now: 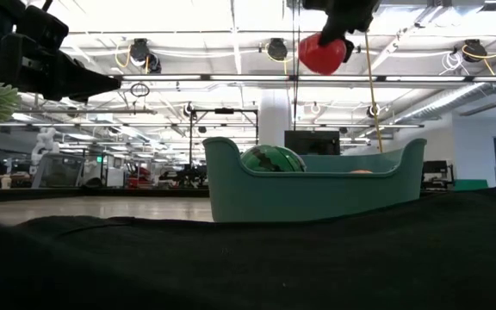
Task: Pick and placing Produce into tupperware
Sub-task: Put the red apple into the blue bin
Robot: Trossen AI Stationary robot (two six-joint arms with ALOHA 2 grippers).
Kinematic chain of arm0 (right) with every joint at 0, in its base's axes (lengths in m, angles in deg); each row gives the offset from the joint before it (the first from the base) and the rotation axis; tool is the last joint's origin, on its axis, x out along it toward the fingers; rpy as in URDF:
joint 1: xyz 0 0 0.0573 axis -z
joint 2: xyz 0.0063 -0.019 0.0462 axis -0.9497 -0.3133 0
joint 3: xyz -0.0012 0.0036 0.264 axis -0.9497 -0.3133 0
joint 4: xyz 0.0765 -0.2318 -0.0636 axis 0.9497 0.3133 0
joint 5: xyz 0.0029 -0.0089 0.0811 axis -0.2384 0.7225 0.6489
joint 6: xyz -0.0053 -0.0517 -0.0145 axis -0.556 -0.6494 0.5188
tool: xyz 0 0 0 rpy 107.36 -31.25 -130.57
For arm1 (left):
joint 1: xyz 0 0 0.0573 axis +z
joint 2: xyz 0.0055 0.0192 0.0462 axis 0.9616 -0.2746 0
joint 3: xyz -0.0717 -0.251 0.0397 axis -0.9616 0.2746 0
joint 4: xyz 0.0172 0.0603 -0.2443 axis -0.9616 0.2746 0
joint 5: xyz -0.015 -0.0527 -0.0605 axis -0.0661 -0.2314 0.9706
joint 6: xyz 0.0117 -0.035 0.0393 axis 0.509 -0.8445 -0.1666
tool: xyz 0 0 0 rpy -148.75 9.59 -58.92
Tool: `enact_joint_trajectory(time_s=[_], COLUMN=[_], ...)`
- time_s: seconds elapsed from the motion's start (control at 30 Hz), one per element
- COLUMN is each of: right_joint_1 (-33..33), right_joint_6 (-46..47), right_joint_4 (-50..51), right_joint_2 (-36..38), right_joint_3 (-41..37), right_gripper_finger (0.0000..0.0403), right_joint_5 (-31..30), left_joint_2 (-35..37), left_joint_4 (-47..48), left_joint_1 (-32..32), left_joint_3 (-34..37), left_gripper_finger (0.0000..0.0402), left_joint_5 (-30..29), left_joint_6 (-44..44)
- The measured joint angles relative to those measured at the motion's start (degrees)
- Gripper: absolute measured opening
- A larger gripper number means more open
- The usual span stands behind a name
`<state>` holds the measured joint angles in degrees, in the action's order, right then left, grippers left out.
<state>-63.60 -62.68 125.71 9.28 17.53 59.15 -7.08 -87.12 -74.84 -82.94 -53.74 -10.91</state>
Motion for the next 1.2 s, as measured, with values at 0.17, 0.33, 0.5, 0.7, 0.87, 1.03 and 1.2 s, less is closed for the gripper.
enact_joint_trajectory(time_s=[0.17,0.33,0.5,0.7,0.87,1.03,1.2], right_joint_1=[-1.77,-4.72,-8.45,-13.16,-16.57,-19.01,-19.67], right_joint_6=[0.45,0.85,1.11,1.08,-2.00,-3.29,-1.12], right_joint_4=[-0.36,-1.95,-3.90,-6.93,-7.89,-15.29,-21.98], right_joint_2=[-0.05,-0.49,-0.87,-2.53,-5.20,-7.19,-7.15], right_joint_3=[0.00,0.00,-0.01,-0.03,-0.71,-5.21,-10.95], right_gripper_finger=[0.0265,0.0265,0.0265,0.0265,0.0265,0.0265,0.0265], right_joint_5=[-0.02,-0.04,-0.08,-0.31,-0.41,-0.50,-0.62], left_joint_2=[0.02,0.02,0.02,0.02,0.01,0.00,-0.01], left_joint_4=[-0.10,-0.07,-0.08,-0.07,0.07,0.34,0.31], left_joint_1=[0.00,0.00,0.00,0.00,0.00,0.00,0.00], left_joint_3=[0.00,0.00,0.00,0.00,0.00,0.00,0.00], left_gripper_finger=[0.0033,0.0033,0.0033,0.0033,0.0033,0.0033,0.0033], left_joint_5=[0.03,0.03,0.03,0.03,0.03,0.03,0.03], left_joint_6=[-0.22,-0.20,-0.20,-0.20,-0.20,-0.19,-0.20])
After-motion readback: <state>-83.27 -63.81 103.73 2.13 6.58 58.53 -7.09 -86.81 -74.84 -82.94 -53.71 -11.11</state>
